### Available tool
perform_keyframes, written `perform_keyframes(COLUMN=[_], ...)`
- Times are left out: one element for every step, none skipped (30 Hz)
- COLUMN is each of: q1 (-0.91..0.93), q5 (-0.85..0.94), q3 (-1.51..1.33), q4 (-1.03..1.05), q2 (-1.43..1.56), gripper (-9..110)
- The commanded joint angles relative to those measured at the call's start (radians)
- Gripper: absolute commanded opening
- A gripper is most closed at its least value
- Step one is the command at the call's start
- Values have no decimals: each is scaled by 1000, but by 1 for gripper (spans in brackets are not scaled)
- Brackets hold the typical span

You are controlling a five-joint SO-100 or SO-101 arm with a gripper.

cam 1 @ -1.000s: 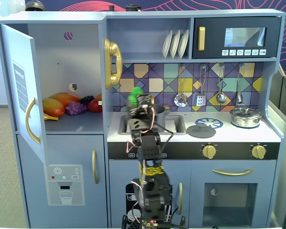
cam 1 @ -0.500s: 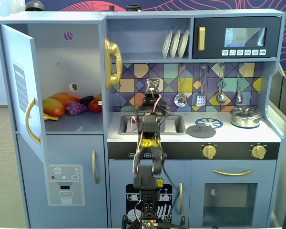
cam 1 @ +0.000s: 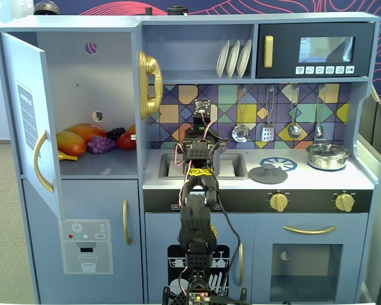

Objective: Pick up the green pineapple from the left cabinet and place it in the gray recipient

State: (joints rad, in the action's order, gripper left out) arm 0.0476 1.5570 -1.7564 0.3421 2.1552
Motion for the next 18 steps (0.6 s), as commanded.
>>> perform_keyframes(q1=[6,8,11,14,17,20,23,26,28,26,25,20,3,-8,-12,-15,-14,-14], q5=[-35,-25,-14,-2,5,6,3,5,3,3,17,38,57,87,112,140,167,175], q3=[74,77,78,78,78,78,78,81,89,95,104,109,124,161,212,261,304,327], q4=[-63,-63,-61,-61,-61,-61,-60,-49,-31,-3,44,98,175,304,449,598,755,900], q2=[-21,-26,-28,-29,-31,-31,-26,-17,3,32,75,132,196,255,299,328,351,373], gripper=[33,33,33,33,33,33,32,32,32,31,30,28,24,18,12,4,1,0])
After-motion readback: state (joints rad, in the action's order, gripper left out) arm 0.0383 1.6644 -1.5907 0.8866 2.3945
